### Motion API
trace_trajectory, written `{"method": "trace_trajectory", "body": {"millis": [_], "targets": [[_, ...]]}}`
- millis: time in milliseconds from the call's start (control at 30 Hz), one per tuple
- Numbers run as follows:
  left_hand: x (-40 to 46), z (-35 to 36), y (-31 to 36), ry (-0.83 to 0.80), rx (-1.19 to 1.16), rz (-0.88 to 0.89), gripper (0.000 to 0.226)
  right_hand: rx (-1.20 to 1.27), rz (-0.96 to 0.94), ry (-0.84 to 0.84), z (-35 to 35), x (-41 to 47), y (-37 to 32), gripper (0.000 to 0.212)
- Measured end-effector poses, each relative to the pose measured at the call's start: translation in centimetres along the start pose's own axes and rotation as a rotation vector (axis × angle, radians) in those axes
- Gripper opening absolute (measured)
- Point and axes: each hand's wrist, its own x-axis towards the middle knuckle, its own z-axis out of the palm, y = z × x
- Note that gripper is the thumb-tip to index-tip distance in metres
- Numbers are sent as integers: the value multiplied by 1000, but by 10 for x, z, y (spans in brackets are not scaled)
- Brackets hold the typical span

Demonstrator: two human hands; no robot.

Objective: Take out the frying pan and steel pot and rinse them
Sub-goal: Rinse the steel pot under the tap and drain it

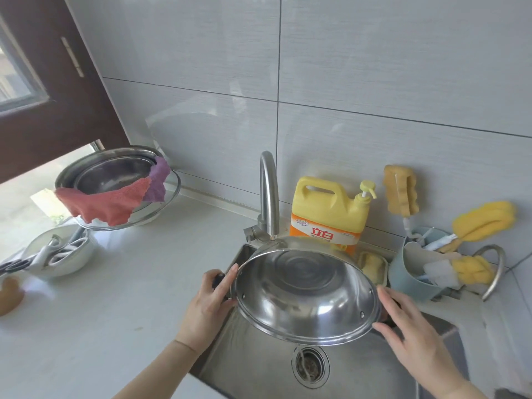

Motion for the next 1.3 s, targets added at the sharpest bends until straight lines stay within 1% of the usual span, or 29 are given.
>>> {"method": "trace_trajectory", "body": {"millis": [67,167,200,233,300,333,400,467,500,567,633,667,733,767,800,867,900,933,1000,1100,1233,1300], "targets": [[-9,-2,-13,-5,5,-24,122,20,-2,-39,10,9,-2,58],[-19,-11,-29,17,9,-58,117,40,-44,-82,25,25,-8,58],[-23,-15,-33,27,9,-71,112,46,-58,-97,30,30,-10,59],[-26,-20,-37,37,5,-84,101,59,-70,-114,34,34,-12,63],[-34,-32,-43,37,0,-110,69,82,-99,-145,43,43,-18,71],[-37,-37,-47,41,12,-119,60,87,-118,-156,48,47,-21,74],[-44,-44,-54,57,27,-128,57,92,-160,-171,58,55,-25,83],[-50,-50,-58,83,17,-128,69,94,-193,-181,66,61,-29,95],[-52,-52,-60,87,11,-124,69,98,-203,-180,69,64,-30,97],[-53,-54,-62,86,5,-123,65,111,-219,-170,72,66,-31,96],[-51,-52,-61,88,-15,-135,85,114,-216,-159,70,63,-29,91],[-49,-50,-59,72,-4,-136,87,108,-206,-151,68,61,-26,85],[-41,-44,-52,34,3,-132,64,87,-168,-137,60,55,-20,73],[-36,-40,-49,26,5,-131,65,78,-139,-132,55,51,-17,71],[-31,-34,-46,14,-4,-131,76,74,-110,-129,49,47,-13,69],[-21,-19,-41,-22,-10,-123,110,65,-60,-110,39,38,-4,62],[-16,-12,-37,-43,-3,-112,116,64,-37,-95,34,32,1,59],[-11,-7,-32,-58,4,-92,118,73,-13,-86,30,26,5,57],[0,3,-23,-70,8,-54,113,82,41,-65,21,17,13,56],[12,13,-9,-96,-7,-22,112,55,101,-25,12,9,19,59],[17,19,-6,-90,-15,-4,115,-25,92,40,11,8,24,58],[13,16,-11,-74,-1,-14,117,-23,79,25,14,10,23,54]]}}
